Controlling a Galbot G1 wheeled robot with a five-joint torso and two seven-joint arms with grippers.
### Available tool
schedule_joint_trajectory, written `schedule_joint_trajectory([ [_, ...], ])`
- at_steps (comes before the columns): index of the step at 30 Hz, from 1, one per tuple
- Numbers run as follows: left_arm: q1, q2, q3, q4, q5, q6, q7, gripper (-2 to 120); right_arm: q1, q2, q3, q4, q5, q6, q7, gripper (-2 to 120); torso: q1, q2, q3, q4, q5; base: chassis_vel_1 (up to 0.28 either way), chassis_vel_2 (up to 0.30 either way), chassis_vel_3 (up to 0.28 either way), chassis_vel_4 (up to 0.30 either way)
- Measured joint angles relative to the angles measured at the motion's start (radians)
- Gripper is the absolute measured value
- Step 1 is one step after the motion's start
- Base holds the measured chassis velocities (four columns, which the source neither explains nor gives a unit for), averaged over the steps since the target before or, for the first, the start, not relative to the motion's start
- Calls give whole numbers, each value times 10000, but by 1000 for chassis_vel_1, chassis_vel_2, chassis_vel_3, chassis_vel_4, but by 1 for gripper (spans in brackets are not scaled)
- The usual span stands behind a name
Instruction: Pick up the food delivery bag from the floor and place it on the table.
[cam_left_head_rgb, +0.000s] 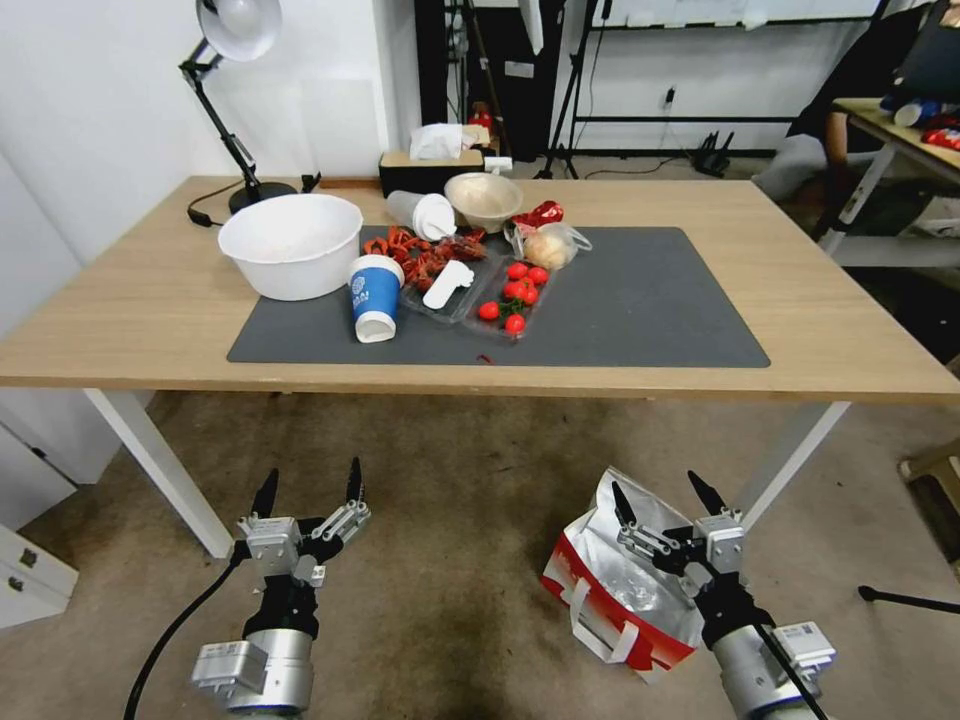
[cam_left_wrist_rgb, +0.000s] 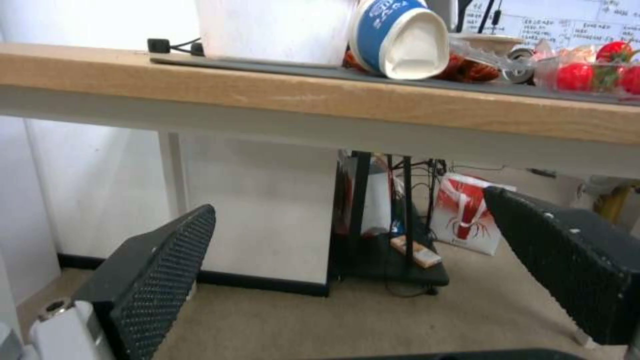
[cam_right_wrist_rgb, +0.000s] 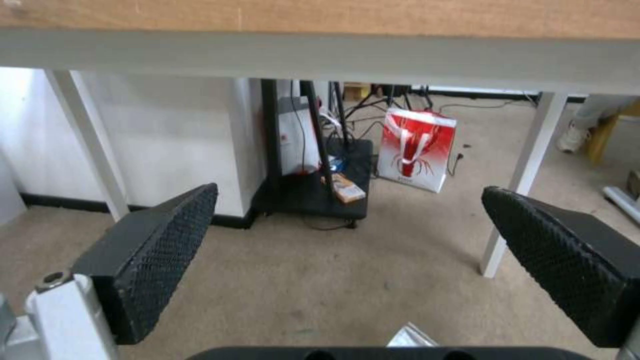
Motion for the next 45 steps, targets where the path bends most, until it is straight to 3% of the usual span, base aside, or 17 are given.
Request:
schedule_joint_trajectory([
  [45,-87,-38,-27,93,-61,58,24,100,111,-112,19,-155,1,-58,-42,100,-784,-1951,-1165,0,1,0,0,0,0],
])
